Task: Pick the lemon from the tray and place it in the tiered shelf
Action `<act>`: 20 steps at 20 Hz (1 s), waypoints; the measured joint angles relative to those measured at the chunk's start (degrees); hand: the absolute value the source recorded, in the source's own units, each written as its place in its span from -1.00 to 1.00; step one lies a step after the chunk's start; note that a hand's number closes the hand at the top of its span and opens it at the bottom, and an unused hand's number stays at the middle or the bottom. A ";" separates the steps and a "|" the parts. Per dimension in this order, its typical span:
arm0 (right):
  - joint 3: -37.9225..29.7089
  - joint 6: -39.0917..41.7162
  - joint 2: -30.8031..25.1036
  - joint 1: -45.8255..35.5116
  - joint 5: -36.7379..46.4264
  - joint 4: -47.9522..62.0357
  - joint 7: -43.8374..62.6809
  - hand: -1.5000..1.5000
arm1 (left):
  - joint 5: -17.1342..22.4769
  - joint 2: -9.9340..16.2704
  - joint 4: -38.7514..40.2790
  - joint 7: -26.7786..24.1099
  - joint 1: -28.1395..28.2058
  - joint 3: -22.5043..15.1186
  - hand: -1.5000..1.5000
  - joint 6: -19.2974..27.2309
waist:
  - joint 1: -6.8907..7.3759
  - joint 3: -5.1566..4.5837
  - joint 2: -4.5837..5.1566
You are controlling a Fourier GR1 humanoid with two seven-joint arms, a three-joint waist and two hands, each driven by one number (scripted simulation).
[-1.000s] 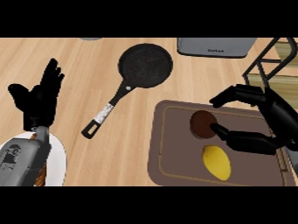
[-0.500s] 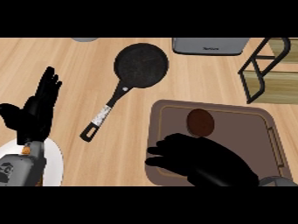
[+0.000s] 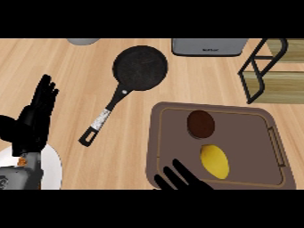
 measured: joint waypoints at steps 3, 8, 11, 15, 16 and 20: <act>6.44 6.01 2.49 -2.26 6.71 -0.08 6.68 -1.00 | 0.04 0.35 -0.72 0.00 0.71 0.34 0.00 -0.09 | -0.25 0.04 -0.02; 15.53 11.35 10.40 -1.04 16.66 4.34 15.00 -1.00 | -0.31 0.29 -2.52 0.74 1.59 0.25 0.00 0.29 | -0.64 0.19 0.45; 15.44 12.71 10.81 -0.37 19.55 4.36 15.83 -1.00 | -0.41 -0.04 -3.55 0.65 2.39 0.17 0.00 0.35 | -0.73 0.25 0.73; 16.02 13.71 10.65 -0.39 22.95 4.97 16.43 -1.00 | -0.69 -0.22 -4.25 1.13 2.24 0.10 0.00 0.52 | -0.63 0.29 0.93; 17.01 14.20 10.81 -0.78 24.63 6.14 16.46 -1.00 | -0.68 -0.29 -4.01 0.72 2.41 0.18 0.00 0.42 | -0.59 0.29 0.98; 18.86 16.26 10.71 -0.53 30.41 9.79 16.75 -1.00 | -0.34 0.26 -4.53 0.92 2.64 0.75 0.00 -0.21 | -0.63 0.30 1.02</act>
